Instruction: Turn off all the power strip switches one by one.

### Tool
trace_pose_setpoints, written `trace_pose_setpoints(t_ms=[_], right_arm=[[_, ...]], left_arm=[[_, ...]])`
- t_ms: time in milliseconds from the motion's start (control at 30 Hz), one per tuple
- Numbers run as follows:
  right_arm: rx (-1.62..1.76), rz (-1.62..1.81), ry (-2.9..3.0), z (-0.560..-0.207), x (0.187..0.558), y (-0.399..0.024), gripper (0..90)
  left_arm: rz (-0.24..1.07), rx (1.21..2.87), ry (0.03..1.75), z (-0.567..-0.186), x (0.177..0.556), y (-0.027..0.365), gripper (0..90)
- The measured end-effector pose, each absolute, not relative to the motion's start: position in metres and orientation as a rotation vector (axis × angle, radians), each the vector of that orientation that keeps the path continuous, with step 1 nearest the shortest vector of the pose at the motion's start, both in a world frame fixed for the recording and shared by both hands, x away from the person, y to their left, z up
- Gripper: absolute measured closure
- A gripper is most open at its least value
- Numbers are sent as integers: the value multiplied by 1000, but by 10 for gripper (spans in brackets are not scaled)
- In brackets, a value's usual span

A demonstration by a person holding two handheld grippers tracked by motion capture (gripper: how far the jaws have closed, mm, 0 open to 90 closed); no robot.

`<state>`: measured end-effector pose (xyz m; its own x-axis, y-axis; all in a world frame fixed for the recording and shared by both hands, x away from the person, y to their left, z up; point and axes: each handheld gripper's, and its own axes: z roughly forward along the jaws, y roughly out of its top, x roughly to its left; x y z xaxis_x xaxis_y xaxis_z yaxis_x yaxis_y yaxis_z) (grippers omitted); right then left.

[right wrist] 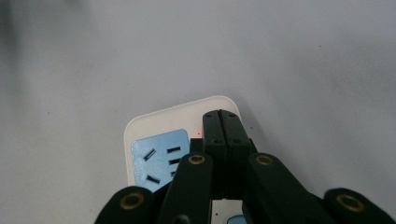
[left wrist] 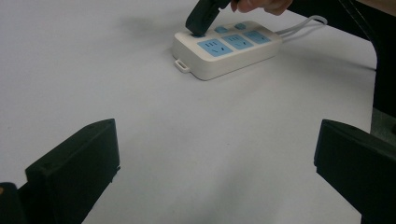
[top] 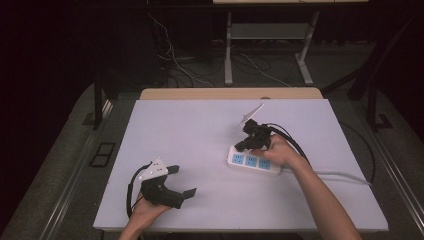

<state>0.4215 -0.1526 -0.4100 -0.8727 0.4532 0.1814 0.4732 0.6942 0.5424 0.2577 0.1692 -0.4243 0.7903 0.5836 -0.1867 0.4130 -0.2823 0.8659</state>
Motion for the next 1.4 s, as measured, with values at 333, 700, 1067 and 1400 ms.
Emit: trace_pose_setpoints(t_ms=[333,700,1067,1400], right_arm=[[-774,-910,-2864,-408,421,-151,900],[-781,-972,-2824,-396,420,-163,900],[-930,-1050,-2791,-379,409,-181,651],[-1069,-1196,-2701,-363,385,-216,306]], left_arm=[[200,1917,754,-425,259,170,0],[198,1917,756,-425,260,170,0],[197,1916,751,-424,259,169,0],[193,1914,749,-425,259,167,0]])
